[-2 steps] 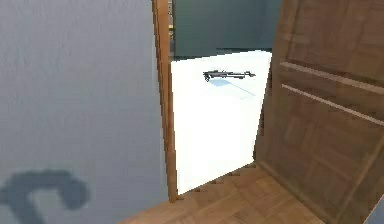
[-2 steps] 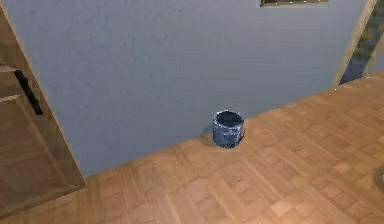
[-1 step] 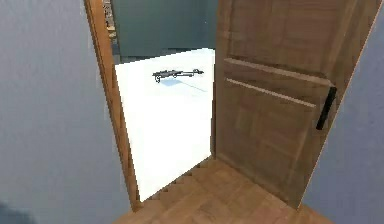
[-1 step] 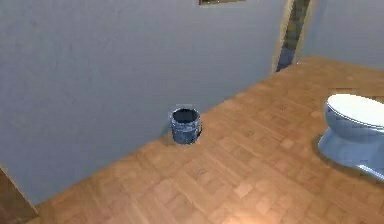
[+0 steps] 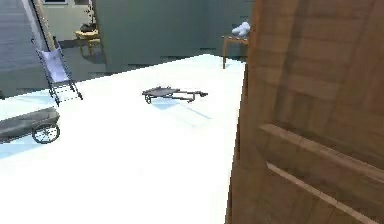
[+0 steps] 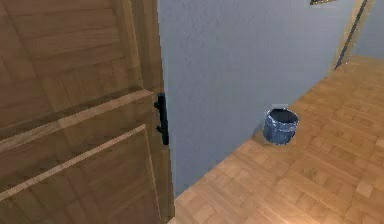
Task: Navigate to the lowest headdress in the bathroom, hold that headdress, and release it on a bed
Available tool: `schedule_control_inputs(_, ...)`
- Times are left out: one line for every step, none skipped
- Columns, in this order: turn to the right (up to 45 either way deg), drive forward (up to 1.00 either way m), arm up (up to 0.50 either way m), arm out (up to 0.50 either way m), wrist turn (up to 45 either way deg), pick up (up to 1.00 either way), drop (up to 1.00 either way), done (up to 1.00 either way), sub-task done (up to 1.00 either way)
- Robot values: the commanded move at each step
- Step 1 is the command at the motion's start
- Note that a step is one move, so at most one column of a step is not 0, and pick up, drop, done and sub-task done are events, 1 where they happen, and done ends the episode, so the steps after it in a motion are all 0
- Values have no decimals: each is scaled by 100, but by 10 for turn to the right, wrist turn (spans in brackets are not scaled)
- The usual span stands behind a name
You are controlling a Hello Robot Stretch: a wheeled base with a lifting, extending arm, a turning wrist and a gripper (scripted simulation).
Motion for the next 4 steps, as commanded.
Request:
schedule_control_inputs(60, 0, 0, 0, 0, 0, 0, 0, 0)
schedule_control_inputs(0, 25, 0, 0, 0, 0, 0, 0, 0)
schedule_control_inputs(-330, 0, 0, 0, 0, 0, 0, 0, 0)
schedule_control_inputs(0, 100, 0, 0, 0, 0, 0, 0, 0)
